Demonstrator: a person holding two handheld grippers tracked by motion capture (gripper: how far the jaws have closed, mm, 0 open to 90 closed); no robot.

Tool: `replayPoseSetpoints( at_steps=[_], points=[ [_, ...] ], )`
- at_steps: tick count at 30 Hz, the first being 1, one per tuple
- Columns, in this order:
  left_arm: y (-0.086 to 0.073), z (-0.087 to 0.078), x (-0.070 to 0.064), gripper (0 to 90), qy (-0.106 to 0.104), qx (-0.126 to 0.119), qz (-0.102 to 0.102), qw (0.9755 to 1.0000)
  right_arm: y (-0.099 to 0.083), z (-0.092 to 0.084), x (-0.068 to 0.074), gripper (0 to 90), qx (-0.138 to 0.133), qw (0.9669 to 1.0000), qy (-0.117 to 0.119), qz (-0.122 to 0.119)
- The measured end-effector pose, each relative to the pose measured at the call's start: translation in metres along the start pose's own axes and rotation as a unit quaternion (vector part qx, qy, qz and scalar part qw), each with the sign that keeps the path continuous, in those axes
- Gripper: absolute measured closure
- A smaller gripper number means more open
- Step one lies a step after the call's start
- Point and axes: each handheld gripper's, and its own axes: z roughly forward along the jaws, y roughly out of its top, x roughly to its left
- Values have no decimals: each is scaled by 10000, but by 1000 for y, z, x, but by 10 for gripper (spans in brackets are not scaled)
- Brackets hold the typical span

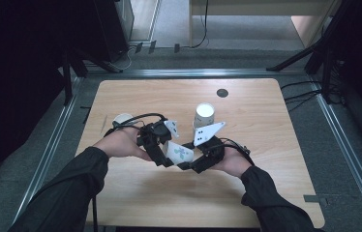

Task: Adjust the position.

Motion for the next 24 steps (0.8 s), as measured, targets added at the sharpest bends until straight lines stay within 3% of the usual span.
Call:
replayPoseSetpoints(
  at_steps=[15,24],
  points=[
    [-1,0,0,220,15,-9,61,10000,1,0,0,345,43,10000,18,-17],
    [-7,-2,3,130,12,-345,-118,9993,0,-5,-2,343,-51,10000,-15,23]
  ],
)
